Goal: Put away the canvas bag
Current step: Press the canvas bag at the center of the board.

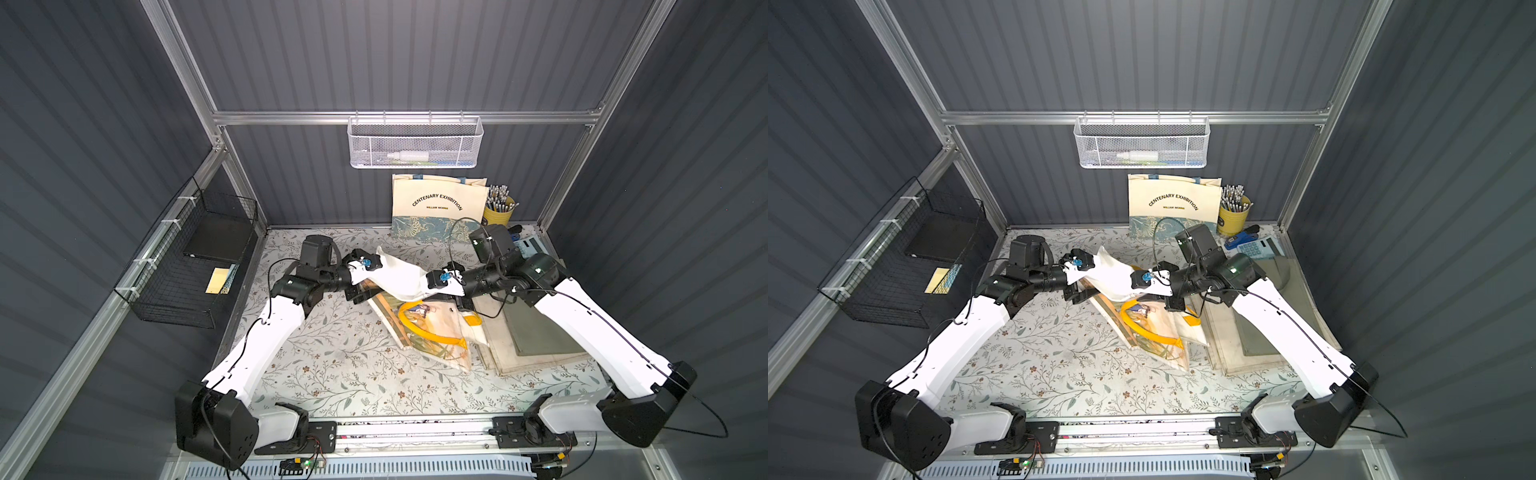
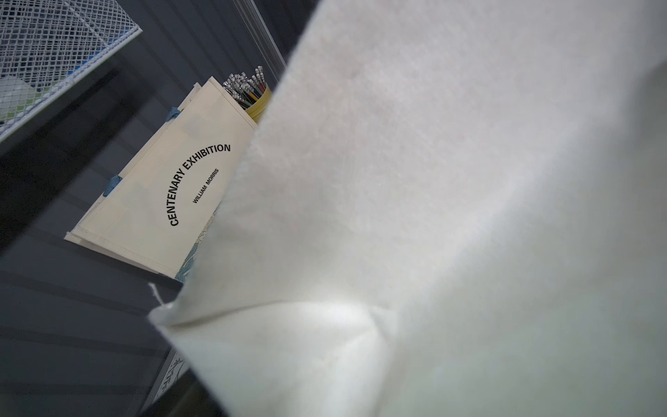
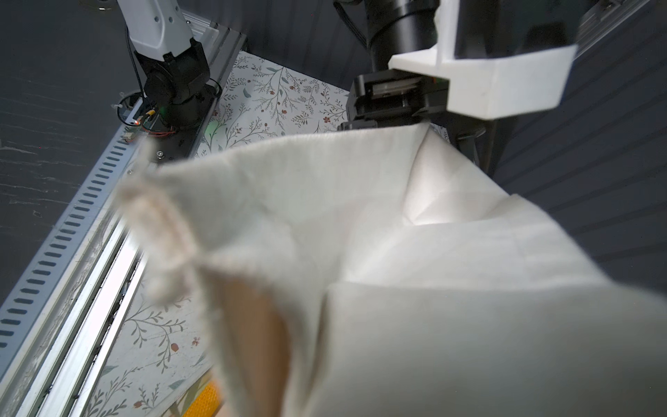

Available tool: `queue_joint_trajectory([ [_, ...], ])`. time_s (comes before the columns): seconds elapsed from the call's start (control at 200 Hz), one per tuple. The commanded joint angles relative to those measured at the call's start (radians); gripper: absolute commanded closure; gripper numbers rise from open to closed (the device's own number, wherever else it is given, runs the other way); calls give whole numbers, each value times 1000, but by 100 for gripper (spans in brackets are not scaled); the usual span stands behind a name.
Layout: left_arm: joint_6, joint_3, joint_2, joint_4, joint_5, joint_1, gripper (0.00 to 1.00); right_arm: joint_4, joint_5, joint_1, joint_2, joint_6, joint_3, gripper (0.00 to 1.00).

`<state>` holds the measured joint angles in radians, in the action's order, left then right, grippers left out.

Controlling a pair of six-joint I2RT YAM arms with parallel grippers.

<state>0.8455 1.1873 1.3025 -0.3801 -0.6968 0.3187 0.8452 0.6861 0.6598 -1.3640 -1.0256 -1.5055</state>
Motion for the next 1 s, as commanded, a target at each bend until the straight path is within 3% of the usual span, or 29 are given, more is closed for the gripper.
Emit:
queue_joint_trajectory([
  [0.0, 28, 153, 22, -135, -33, -10, 20, -9, 227, -6, -10, 76, 7, 100],
  [0.085, 28, 221, 25, -275, -43, -10, 30, -74, 330, -5, -30, 144, 61, 100],
  [0.155, 21, 246, 15, -373, -44, -11, 65, -140, 400, -6, -45, 203, 95, 100],
  [0.19, 8, 247, 4, -399, -31, -10, 77, -169, 435, -6, -51, 224, 115, 100],
  [0.285, -48, 249, -28, -459, -4, -11, 100, -255, 494, -3, -75, 316, 159, 100],
  [0.51, -160, 307, 3, -651, -17, -11, 100, -308, 575, -58, -212, 490, 182, 100],
  [0.726, -231, 302, 33, -730, -82, -12, 100, -345, 528, -121, -315, 679, 143, 100],
  [0.896, -246, 284, 65, -745, -106, -11, 100, -290, 529, -185, -412, 728, 106, 100],
  [0.996, -330, 329, 97, -769, -117, -10, 100, -252, 545, -205, -431, 741, 65, 100],
])
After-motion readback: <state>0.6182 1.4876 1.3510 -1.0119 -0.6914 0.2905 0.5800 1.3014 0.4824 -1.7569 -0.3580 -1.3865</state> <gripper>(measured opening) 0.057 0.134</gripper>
